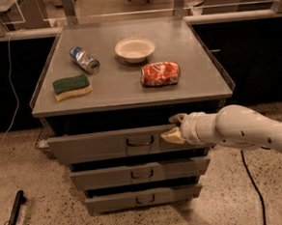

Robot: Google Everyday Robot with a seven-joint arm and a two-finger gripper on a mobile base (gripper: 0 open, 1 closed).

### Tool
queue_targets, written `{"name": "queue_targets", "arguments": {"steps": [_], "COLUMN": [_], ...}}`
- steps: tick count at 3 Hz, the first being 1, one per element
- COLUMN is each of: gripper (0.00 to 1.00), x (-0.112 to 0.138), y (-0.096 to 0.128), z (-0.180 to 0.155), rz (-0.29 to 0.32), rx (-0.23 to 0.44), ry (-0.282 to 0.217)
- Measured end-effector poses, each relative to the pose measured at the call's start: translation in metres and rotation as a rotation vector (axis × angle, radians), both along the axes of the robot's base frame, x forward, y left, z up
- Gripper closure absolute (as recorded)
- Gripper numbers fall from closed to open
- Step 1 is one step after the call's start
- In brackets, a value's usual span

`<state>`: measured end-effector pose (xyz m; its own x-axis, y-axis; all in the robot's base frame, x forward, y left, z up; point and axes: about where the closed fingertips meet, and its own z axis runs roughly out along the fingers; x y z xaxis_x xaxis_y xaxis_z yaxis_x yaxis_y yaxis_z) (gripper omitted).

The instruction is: Open top drawer

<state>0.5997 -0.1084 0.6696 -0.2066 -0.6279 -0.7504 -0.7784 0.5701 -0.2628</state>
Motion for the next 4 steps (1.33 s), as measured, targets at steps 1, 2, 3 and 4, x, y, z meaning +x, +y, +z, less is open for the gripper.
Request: {"name": "queue_targets", "arguments": {"steps": [1, 2, 3, 4], "gripper": [1.0, 1.0, 1.0, 0.74], "x": [-0.011, -0.018, -0.032, -0.032], "y": [0.004, 0.001, -0.005, -0.005], "z": [0.007, 0.011, 0.017, 0.018], "rz": [-0.001, -0.005, -0.015, -0.015], "rx": [0.019, 0.023, 0.031, 0.031], "ry": [0.022, 0.033, 0.054, 0.054]}}
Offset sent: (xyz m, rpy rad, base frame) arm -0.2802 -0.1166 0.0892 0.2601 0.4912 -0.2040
